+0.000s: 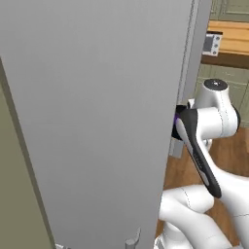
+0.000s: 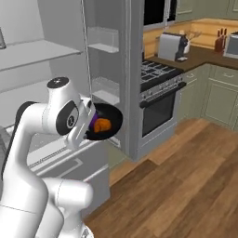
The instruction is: Pick the chicken drumstick and eggplant from their plates and place them in the bowl. Then put the bowl in the fridge.
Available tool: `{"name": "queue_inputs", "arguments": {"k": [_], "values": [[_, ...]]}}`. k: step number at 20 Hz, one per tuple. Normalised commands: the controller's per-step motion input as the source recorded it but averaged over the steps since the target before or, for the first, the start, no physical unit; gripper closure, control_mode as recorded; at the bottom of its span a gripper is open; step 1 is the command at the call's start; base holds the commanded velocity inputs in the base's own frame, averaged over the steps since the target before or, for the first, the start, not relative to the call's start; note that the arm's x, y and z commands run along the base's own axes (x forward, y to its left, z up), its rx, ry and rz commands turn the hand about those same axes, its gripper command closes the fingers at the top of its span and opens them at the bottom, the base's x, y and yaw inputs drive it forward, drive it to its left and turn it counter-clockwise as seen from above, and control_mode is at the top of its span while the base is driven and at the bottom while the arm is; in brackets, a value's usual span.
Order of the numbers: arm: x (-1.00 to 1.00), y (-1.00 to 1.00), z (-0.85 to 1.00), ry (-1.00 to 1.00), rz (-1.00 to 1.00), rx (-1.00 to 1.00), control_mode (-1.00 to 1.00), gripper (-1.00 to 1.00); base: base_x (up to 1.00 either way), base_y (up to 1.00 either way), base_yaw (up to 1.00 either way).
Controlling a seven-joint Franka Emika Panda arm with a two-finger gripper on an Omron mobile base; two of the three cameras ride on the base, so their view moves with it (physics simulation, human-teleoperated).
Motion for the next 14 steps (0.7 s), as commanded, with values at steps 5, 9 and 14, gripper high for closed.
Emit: {"name": "queue_inputs", "arguments": {"k": [5,9,14], "values": [[0.0,0.0,0.0,0.0,0.0,0.0,1.0,1.0,0.44,-0.45,0.35],[0.0,0.0,0.0,0.0,0.0,0.0,1.0,1.0,0.12,-0.3,0.43],[0.0,0.0,0.0,0.0,0.0,0.0,1.0,1.0,0.01,-0.08,0.62]]}}
